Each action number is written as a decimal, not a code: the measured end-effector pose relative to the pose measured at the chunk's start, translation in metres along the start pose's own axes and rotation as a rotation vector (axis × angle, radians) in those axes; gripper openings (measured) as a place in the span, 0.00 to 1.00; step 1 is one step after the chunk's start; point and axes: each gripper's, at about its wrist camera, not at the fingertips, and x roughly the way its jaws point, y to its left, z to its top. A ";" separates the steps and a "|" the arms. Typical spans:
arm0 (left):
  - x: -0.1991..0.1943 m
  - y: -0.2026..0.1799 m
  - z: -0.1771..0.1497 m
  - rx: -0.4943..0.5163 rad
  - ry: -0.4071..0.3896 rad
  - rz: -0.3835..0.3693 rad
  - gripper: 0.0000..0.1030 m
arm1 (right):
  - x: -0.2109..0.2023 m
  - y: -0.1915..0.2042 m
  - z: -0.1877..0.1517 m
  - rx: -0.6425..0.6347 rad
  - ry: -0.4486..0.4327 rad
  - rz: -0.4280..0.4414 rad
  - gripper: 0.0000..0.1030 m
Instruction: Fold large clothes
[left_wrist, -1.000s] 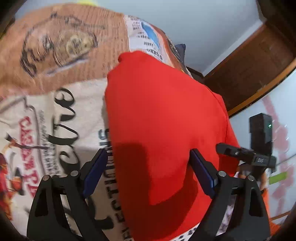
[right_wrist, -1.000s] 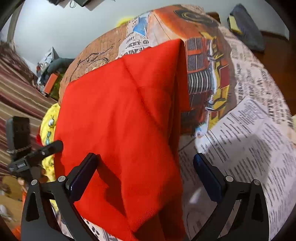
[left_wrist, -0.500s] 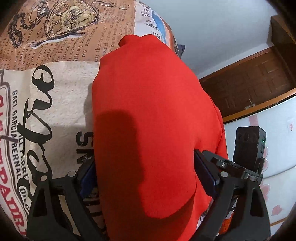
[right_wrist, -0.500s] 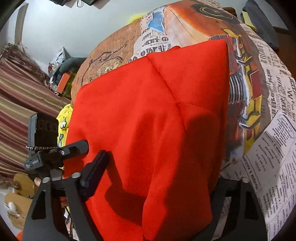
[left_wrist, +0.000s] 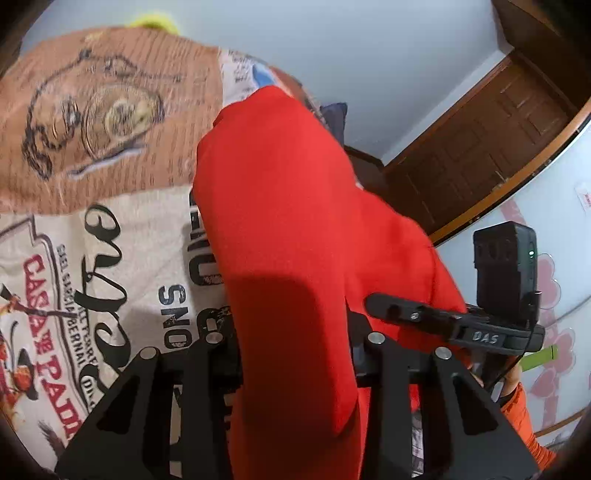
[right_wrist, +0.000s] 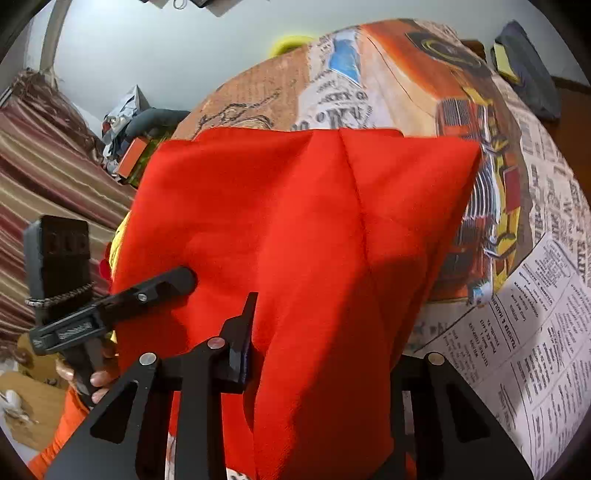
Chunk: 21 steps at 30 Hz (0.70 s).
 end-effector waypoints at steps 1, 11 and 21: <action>-0.008 -0.001 0.001 0.003 -0.011 -0.005 0.35 | -0.001 0.005 0.001 -0.002 -0.001 0.000 0.28; -0.094 0.026 0.012 0.012 -0.123 0.003 0.35 | 0.008 0.080 0.024 -0.079 -0.048 0.025 0.28; -0.156 0.104 0.024 -0.044 -0.188 0.051 0.35 | 0.079 0.148 0.054 -0.155 0.000 0.057 0.28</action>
